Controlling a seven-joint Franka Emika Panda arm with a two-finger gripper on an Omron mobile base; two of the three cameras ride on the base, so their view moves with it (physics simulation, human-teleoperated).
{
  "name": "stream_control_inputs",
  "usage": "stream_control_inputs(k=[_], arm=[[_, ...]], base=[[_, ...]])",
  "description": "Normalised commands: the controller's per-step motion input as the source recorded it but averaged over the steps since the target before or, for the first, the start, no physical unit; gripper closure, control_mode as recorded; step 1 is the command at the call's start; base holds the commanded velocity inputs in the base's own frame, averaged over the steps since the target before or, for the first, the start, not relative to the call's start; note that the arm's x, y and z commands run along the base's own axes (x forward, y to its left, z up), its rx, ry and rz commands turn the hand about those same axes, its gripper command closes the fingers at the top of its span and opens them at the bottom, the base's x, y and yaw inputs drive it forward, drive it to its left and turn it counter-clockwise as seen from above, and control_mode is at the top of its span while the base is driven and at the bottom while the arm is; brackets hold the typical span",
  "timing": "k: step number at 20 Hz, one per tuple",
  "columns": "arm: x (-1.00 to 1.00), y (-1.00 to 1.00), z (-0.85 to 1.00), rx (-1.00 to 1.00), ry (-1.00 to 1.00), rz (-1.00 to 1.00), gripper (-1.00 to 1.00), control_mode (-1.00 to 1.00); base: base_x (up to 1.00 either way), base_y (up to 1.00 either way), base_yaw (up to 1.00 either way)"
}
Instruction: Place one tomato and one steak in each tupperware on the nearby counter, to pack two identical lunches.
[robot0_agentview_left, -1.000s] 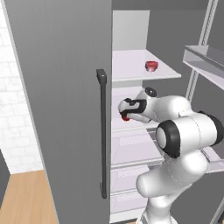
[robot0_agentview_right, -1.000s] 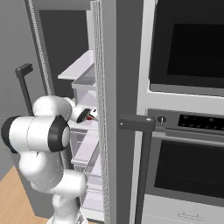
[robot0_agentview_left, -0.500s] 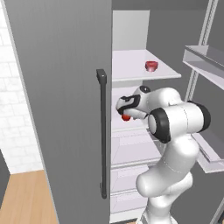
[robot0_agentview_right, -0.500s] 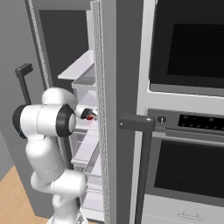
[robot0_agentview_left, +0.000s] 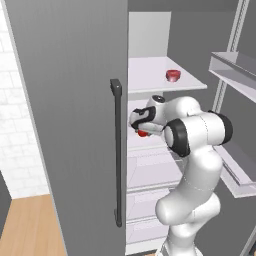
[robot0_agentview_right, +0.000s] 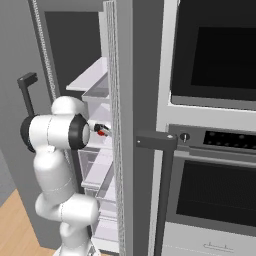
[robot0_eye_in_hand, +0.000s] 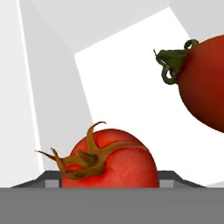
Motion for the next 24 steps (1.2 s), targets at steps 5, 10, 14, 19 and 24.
stream_control_inputs(k=[5, 10, 14, 19, 24], arm=[[-0.19, 0.00, 0.00, 0.00, -0.02, 0.00, 1.00, -1.00], [-0.98, -0.15, -0.27, 0.00, -0.20, -0.02, 1.00, -1.00], [-1.00, -0.20, -0.01, 0.00, -0.45, -0.08, 1.00, -1.00], [-1.00, 0.00, 1.00, 0.00, -0.29, -0.17, 1.00, -1.00], [-1.00, 0.00, 1.00, 0.00, -0.05, -0.18, 1.00, -1.00]], base=[[0.00, 0.00, 0.00], [0.00, 0.00, 0.00], [0.00, 0.00, 0.00], [0.00, 0.00, 0.00], [0.00, 0.00, 0.00]])
